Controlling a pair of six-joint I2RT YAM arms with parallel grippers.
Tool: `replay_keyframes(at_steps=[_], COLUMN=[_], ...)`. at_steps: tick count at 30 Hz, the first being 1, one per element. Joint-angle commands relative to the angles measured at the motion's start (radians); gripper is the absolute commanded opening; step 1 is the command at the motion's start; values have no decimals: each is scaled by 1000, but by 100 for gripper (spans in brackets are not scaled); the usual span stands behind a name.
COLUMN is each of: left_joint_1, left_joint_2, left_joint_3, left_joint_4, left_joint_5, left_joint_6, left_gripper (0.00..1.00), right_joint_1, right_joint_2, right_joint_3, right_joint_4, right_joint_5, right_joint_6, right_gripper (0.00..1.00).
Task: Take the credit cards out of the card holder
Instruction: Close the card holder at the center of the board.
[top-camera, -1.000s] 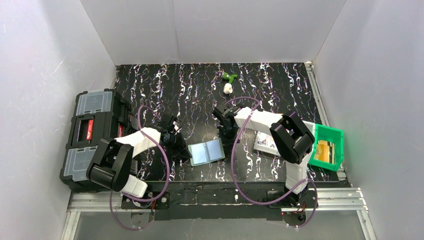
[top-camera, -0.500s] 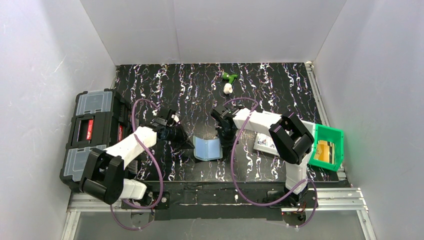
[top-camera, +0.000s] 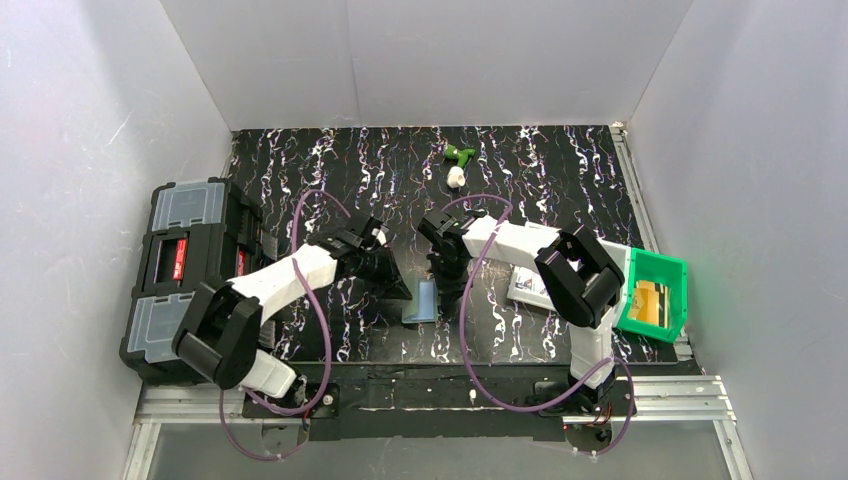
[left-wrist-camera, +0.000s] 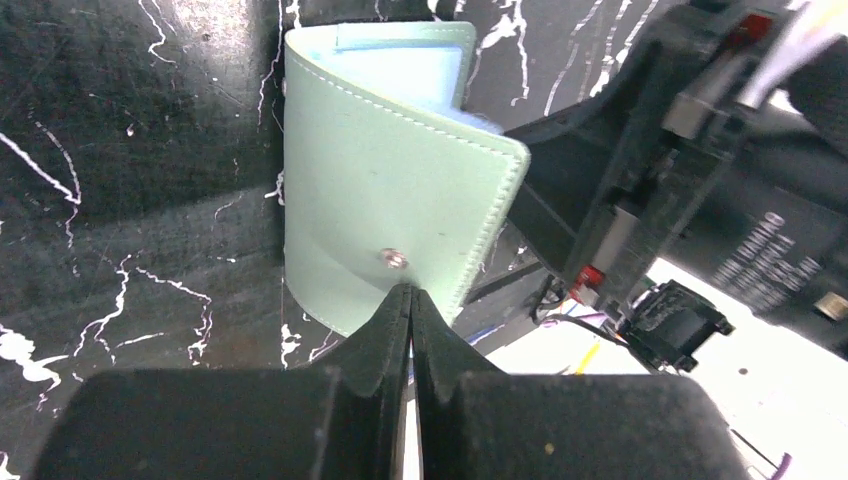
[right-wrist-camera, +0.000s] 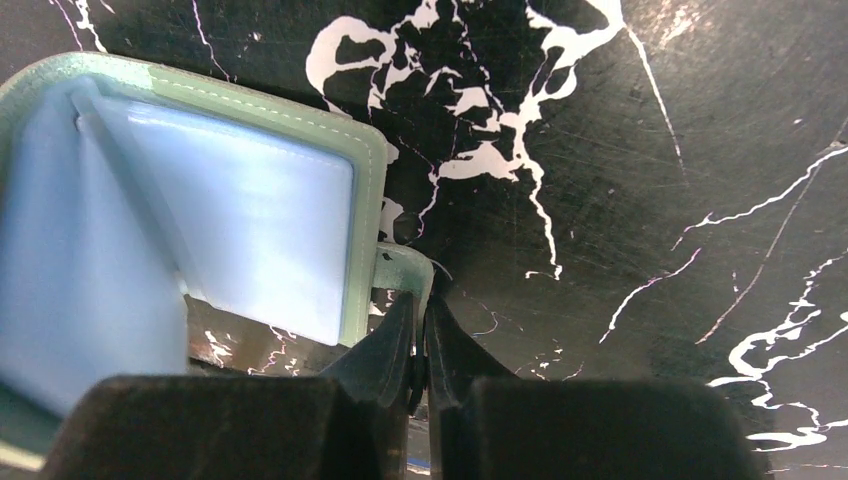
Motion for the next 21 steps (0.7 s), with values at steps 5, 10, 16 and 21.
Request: replay_keyframes(at_steps=[5,10,16,21], left_joint_1=[-50,-55,-55,-56], left_joint_2=[124,183,238,271], left_joint_3=[74,89,91,94], left_joint_4=[10,6,-7,-18], left_joint_5=[-34,-59,-98,-121], left_joint_6=[-31,-37,-44,-46], left_gripper=[14,15,10,8], right_joint_1=[8,5,1,-1], right_joint_2=[-45,-89,-140,-158], right_joint_3=[-6,-18,-27,-26], right_joint_4=[43,32,24,47], right_joint_5=[6,38,60,27], right_joint_6=[37,53,62,63], right_gripper=[10,19,29,30])
